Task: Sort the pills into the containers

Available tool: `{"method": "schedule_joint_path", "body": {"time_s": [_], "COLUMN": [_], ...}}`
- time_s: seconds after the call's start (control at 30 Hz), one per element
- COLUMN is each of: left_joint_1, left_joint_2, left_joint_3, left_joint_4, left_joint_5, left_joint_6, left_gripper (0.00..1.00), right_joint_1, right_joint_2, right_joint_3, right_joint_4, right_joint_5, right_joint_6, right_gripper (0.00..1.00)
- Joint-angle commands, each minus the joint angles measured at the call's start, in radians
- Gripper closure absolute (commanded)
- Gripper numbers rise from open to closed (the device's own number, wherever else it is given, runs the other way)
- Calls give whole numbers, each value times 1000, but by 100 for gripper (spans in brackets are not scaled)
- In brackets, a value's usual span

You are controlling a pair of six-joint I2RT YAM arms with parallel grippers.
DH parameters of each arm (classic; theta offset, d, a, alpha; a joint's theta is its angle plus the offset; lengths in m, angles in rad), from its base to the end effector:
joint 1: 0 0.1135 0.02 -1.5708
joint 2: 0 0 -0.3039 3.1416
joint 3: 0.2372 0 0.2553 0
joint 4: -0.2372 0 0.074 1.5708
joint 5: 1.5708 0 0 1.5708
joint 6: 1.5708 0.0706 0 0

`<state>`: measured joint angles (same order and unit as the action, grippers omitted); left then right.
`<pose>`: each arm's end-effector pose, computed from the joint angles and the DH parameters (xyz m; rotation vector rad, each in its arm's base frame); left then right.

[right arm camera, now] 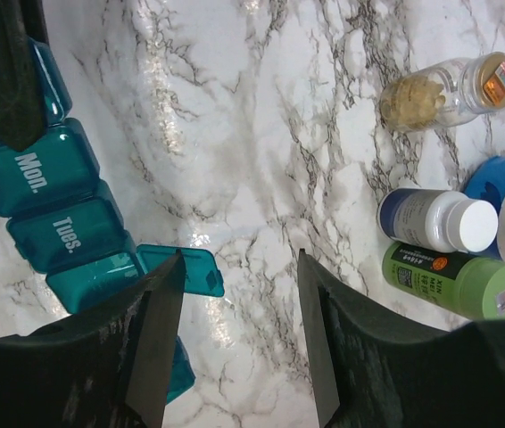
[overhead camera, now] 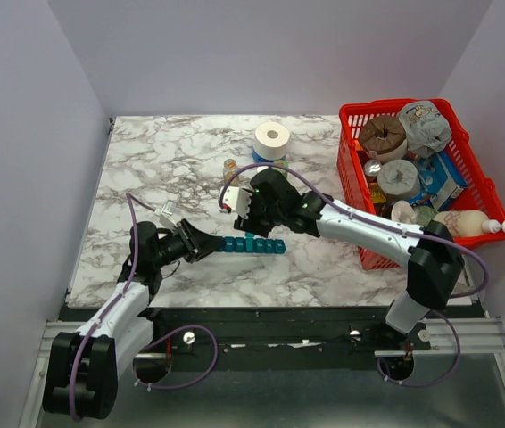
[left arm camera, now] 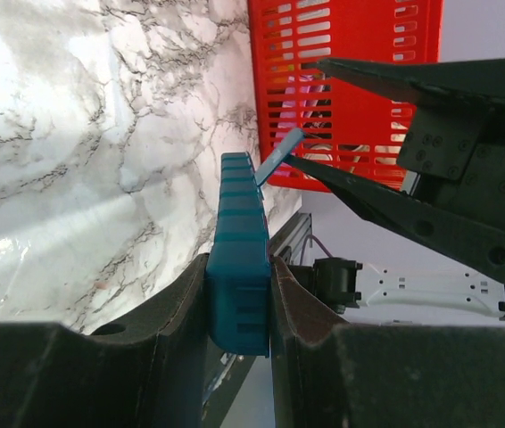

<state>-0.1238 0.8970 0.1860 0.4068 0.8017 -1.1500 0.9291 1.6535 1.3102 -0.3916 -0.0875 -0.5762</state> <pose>0.1674 -0.0720 0.1976 -0.4439 2.0681 -1.5700 0.2381 0.3290 0.2925 -1.6176 1.6612 0.2806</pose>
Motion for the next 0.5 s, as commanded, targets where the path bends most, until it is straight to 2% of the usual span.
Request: {"method": "schedule_joint_path", "body": {"time_s": [0.0, 0.17, 0.33, 0.43, 0.47], "left_joint_1": [4, 4, 4, 6, 7], "left_joint_2": [-4, 2, 2, -1, 0], "left_joint_3": [-6, -5, -2, 7, 6], "left_joint_4": [46, 63, 18, -26, -31], "left_joint_5": [57, 60, 38, 8, 4], "left_joint_6": [-10, -14, 13, 38, 39], "left_gripper": [100, 100, 100, 100, 100], "right_joint_1": [-9, -13, -29, -62, -68], "right_joint_2": [38, 61, 28, -27, -44], "right_joint_3": [29, 18, 69, 119, 127], "right_joint_4": [22, 11, -55, -119, -136], "right_joint_5": [45, 9, -95, -187, -211], "right_joint_6": [21, 44, 68, 56, 49], "right_gripper": [39, 39, 38, 33, 27]}}
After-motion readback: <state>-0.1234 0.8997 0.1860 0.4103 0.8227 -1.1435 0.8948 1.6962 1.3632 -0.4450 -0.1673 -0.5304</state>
